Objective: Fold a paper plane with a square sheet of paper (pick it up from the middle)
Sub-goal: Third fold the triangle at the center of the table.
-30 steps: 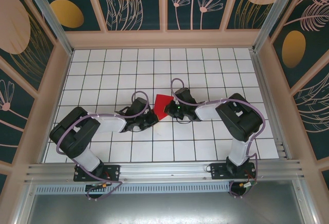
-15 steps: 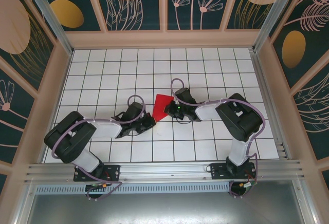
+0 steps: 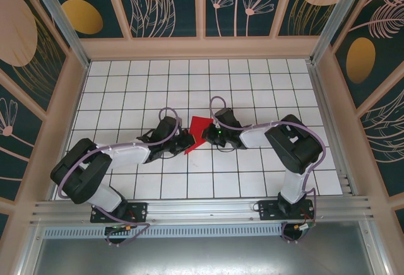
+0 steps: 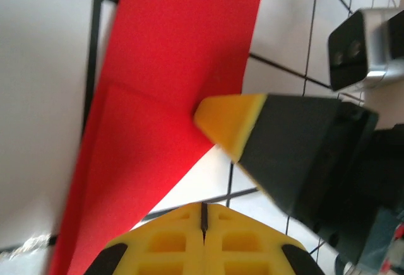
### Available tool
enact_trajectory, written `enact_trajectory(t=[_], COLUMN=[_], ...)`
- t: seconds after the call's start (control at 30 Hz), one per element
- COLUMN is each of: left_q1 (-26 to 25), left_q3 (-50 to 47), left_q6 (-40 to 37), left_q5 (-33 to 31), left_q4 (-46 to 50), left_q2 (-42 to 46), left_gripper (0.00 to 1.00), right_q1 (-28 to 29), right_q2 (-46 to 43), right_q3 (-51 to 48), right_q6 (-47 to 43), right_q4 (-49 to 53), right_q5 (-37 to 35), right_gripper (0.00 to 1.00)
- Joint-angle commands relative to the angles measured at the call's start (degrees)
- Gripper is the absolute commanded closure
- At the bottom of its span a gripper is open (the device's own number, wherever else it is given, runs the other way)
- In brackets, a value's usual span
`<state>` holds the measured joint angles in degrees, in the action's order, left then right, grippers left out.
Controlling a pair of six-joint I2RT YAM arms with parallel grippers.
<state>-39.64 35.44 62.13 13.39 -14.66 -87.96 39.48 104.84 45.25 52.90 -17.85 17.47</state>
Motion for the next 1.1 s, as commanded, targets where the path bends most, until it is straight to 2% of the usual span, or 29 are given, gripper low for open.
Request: enact_trajectory(t=[0.0,0.37,0.6,0.77,1.0,1.07], left_q1=[0.5,0.5,0.5,0.5,0.5,0.4], left_q3=[1.7,-2.1,-8.0,-9.1,-5.8,-4.2], left_q6=[-1.9,-0.8,-1.0,-3.0,-8.4,-10.4], left_q5=[-1.5,-0.9,0.0,-0.8,3.5,3.1], left_q4=[2.7,1.0,3.0,7.7,6.1,7.0], left_q2=[-3.2,-7.0,-3.7,-1.2,2.3,3.3], left_gripper=[0.99,1.00,1.00,1.00,1.00,1.00], right_q1=[-0.6,-0.6,-0.8,-0.8,-0.9,-0.8], right_q2=[4.0,3.9,4.0,3.9,3.8,3.8], right_q3=[-3.4,-4.1,-4.0,-3.9,-3.6,-3.4], right_q6=[-0.7,-0.8,-0.8,-0.8,-0.7,-0.7], right_q4=[11.7,11.9,12.4,12.7,12.7,12.8], right_q5=[-4.3,-4.4,-4.8,-5.1,-5.1,-5.1], right_gripper=[1.00,1.00,1.00,1.00,1.00,1.00])
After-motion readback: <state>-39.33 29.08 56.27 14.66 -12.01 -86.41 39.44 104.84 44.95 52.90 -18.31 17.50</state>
